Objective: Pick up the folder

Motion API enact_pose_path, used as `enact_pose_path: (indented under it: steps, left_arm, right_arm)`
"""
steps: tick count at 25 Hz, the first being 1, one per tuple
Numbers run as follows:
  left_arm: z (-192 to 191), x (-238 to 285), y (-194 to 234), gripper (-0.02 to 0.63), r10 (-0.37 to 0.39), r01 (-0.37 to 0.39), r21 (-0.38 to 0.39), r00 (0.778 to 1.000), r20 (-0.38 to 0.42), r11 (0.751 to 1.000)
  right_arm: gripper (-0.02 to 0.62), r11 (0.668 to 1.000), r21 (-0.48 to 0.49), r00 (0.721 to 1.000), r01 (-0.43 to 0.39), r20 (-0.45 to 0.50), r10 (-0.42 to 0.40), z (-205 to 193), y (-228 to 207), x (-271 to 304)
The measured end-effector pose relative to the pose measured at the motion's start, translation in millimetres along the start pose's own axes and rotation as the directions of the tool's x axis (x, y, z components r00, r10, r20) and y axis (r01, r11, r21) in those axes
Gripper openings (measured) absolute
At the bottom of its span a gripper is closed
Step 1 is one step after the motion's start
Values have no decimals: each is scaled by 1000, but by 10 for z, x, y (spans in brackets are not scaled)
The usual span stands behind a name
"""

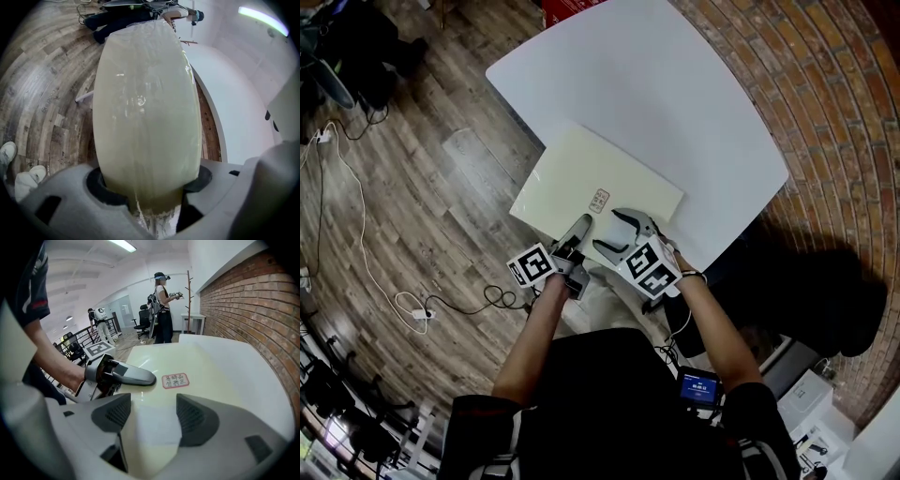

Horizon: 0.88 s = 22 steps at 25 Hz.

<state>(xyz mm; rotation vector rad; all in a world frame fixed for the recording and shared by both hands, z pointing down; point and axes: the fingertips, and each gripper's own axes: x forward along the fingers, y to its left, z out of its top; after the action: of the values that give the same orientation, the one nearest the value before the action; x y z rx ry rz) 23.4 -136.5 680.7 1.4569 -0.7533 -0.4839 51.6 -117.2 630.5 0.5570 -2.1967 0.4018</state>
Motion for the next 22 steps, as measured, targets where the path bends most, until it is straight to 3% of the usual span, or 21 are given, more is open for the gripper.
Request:
enact_pose_path:
  steps: [11, 17, 22]
  left_arm:
    - [94, -156, -95, 282, -5, 5, 6, 1000, 10, 1000]
    - [198, -263, -282, 275, -47, 47, 75, 999, -6, 996]
    - [363, -377, -333, 275, -18, 18, 106, 1000, -1, 994]
  right_arm:
    - [302, 997, 74, 1000, -24, 0, 24, 72, 124, -4]
    - [301, 999, 25, 998, 42, 49, -43, 248, 109, -113]
    - [301, 994, 79, 993, 75, 89, -82, 381, 31, -183]
